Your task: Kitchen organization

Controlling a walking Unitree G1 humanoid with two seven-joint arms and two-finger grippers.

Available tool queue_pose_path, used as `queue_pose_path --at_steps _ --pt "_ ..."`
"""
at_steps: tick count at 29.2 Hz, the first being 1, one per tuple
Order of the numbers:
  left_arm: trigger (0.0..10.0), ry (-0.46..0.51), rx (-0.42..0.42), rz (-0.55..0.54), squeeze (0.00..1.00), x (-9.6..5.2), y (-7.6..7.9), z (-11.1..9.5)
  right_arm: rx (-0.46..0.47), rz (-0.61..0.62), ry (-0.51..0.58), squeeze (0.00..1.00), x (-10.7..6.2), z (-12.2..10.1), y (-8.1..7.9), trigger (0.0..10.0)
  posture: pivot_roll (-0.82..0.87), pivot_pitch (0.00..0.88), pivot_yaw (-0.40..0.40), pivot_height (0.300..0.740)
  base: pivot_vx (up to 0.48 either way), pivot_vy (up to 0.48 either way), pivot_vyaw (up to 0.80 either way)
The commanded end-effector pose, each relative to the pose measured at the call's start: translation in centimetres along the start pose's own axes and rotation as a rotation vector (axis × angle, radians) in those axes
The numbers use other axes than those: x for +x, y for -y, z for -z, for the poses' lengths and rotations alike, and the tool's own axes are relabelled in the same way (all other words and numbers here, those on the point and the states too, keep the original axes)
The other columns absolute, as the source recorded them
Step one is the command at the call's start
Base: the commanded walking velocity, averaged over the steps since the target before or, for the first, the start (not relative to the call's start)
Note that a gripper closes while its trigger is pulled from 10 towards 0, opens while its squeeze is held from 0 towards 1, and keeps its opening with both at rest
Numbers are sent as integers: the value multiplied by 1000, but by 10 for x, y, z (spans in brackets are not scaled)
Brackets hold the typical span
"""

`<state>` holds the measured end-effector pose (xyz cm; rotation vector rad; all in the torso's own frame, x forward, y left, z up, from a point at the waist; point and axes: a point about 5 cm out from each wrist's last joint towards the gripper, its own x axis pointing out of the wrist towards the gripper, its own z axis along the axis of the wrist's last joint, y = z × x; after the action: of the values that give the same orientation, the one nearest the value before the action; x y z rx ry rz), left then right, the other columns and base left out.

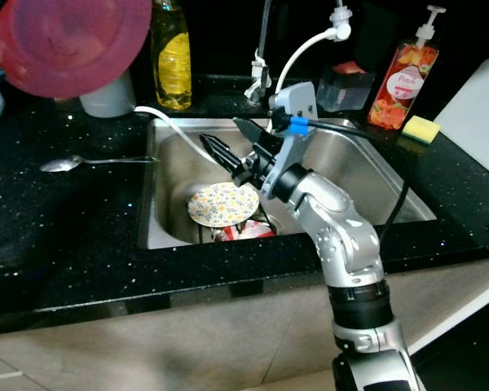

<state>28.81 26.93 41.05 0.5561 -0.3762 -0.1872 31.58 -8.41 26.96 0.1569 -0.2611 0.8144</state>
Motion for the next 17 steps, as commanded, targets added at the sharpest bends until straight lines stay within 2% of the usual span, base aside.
queue_pose_path --at_steps 1,2,3,5,6,8,9,11,13,15,16,17 --pt "10000 -4 -134 -25 0 5 2 6 1 25 12 0 -1 -2 5 10000 105 0 -85 740 0 0 0" --pt "10000 -11 -240 -42 0 9 5 13 7 33 17 0 -2 -3 6 10000 105 0 -85 740 0 0 0" --pt "10000 -11 -240 -42 0 9 5 13 7 33 17 0 -2 -3 6 10000 105 0 -85 740 0 0 0" --pt "10000 -14 -475 -89 0 15 10 25 35 45 33 0 -2 -5 9 10000 105 0 -87 740 0 0 0" --pt "10000 -14 -475 -89 0 15 10 25 35 45 33 0 -2 -5 9 10000 105 0 -87 740 0 0 0" --pt "10000 -6 -656 -101 0 20 19 36 81 56 57 0 -2 -8 11 10000 105 0 -87 740 0 0 0" --pt "10000 -6 -656 -101 0 20 19 36 81 56 57 0 -2 -8 11 10000 105 0 -87 740 0 0 0" --pt "10000 14 -782 -116 0 24 33 41 119 73 77 0 -2 -11 14 10000 100 0 -87 740 0 0 0" --pt "10000 14 -782 -116 0 24 33 41 119 73 77 0 -2 -11 14 10000 100 0 -87 740 0 0 0" --pt "10000 35 -881 -98 0 27 47 43 144 97 94 0 -2 -13 18 10000 100 0 -85 740 0 0 0" --pt "10000 35 -881 -98 0 27 47 43 144 97 94 0 -2 -13 18 10000 100 0 -85 740 0 0 0" --pt "10000 46 -917 -78 0 28 53 43 161 107 107 0 -2 -15 20 10000 97 0 -83 740 0 0 0"
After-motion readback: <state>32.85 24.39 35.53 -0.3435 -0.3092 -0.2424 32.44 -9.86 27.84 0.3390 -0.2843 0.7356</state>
